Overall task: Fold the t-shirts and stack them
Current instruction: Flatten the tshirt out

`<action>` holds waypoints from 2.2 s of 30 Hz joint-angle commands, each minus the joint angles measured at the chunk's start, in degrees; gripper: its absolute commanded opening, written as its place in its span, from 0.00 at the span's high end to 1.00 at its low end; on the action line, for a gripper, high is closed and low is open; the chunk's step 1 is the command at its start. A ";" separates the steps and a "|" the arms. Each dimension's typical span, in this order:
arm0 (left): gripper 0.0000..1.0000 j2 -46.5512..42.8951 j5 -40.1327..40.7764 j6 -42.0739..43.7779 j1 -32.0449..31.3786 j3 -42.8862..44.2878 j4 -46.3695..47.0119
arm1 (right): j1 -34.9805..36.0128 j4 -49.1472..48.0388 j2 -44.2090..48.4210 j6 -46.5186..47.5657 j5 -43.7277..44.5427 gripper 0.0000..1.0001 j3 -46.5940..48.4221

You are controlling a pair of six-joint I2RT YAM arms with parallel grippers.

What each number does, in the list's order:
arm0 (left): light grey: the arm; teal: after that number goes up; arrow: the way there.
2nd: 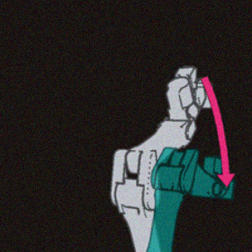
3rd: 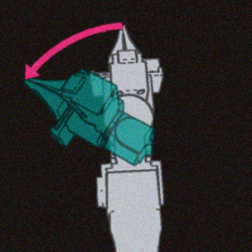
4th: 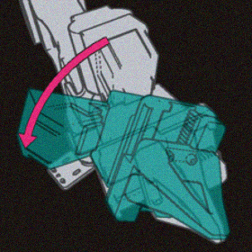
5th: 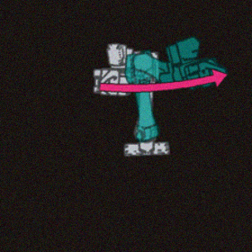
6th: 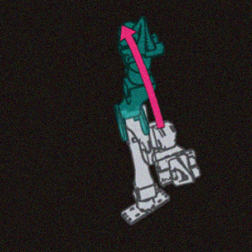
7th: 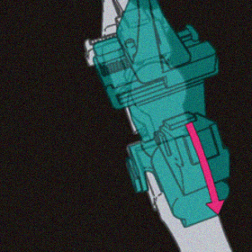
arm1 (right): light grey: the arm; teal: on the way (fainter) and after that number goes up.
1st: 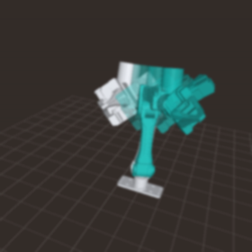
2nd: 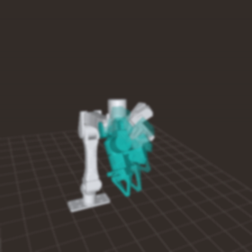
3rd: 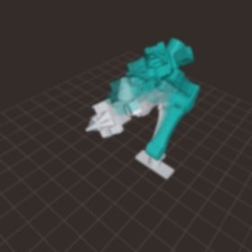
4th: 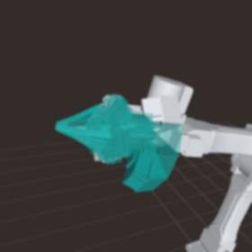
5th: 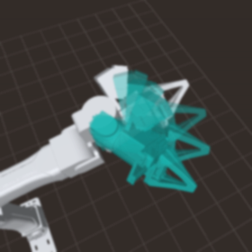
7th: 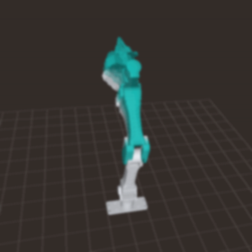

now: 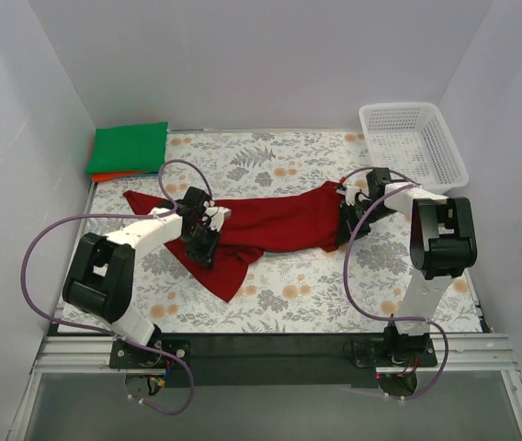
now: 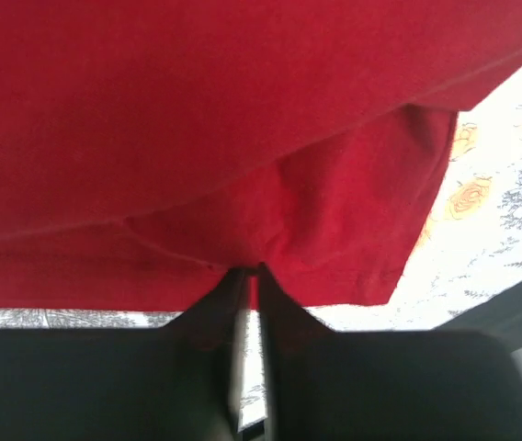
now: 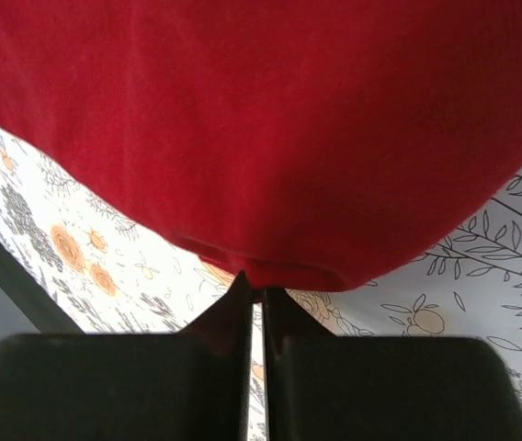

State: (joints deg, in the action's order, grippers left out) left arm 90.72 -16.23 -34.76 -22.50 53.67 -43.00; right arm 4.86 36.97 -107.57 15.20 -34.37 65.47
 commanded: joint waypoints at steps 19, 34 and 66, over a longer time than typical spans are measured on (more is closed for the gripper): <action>1.00 -15.39 0.67 6.81 18.02 29.21 -15.27 | -4.33 17.78 29.96 10.46 2.99 0.99 17.31; 1.00 -10.74 -16.26 16.21 18.63 35.18 -22.29 | -4.25 17.70 12.50 10.73 2.29 0.99 25.04; 1.00 18.70 -30.97 1.81 -11.51 33.62 -6.06 | -2.93 17.96 0.56 11.33 6.34 0.25 39.05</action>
State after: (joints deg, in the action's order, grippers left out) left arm 107.74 -45.74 -29.28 -34.20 89.69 -55.37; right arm 1.50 54.00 -117.78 23.86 -27.53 108.18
